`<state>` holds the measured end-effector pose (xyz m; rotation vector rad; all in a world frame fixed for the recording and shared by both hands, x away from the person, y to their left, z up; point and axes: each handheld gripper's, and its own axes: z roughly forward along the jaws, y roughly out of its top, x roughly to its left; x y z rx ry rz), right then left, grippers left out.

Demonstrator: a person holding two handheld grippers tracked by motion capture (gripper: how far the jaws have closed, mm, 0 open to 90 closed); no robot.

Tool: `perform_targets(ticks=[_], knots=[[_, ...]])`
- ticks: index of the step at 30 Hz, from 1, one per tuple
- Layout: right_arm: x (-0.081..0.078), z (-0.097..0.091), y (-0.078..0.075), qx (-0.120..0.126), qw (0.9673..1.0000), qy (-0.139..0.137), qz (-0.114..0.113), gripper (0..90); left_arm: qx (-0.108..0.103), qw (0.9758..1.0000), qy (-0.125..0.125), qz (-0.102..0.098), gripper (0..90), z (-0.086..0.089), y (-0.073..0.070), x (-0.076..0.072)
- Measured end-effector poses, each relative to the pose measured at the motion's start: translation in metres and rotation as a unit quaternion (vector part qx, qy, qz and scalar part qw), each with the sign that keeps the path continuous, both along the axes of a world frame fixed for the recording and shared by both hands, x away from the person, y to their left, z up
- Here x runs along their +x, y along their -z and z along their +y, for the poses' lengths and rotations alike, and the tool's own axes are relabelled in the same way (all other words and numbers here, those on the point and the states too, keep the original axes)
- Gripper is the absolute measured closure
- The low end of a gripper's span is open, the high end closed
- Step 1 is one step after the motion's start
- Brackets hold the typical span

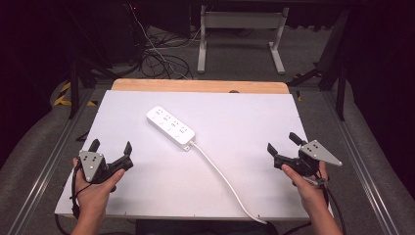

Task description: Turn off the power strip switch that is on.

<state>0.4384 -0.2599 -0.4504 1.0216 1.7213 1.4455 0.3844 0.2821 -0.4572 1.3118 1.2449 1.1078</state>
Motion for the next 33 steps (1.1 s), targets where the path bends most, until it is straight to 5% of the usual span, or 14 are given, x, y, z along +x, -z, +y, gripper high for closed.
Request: perform_targets(ticks=[13,22,33], knots=[[-0.0004,-0.0008,0.0006,0.001,1.0000,0.002,0.003,10.8,-0.002,1.0000,-0.001,0.000,8.5,0.0003,-0.0004,0.0003],[-0.0004,-0.0015,0.0008,-0.001,1.0000,0.004,0.004,10.3,-0.015,0.9973,0.062,0.035,42.6,0.0011,-0.0030,-0.0003],[0.0000,-0.0017,0.0014,-0.009,0.9999,0.006,0.010,9.6,-0.015,0.9960,0.082,0.034,80.0,0.0065,-0.0061,-0.0053]])
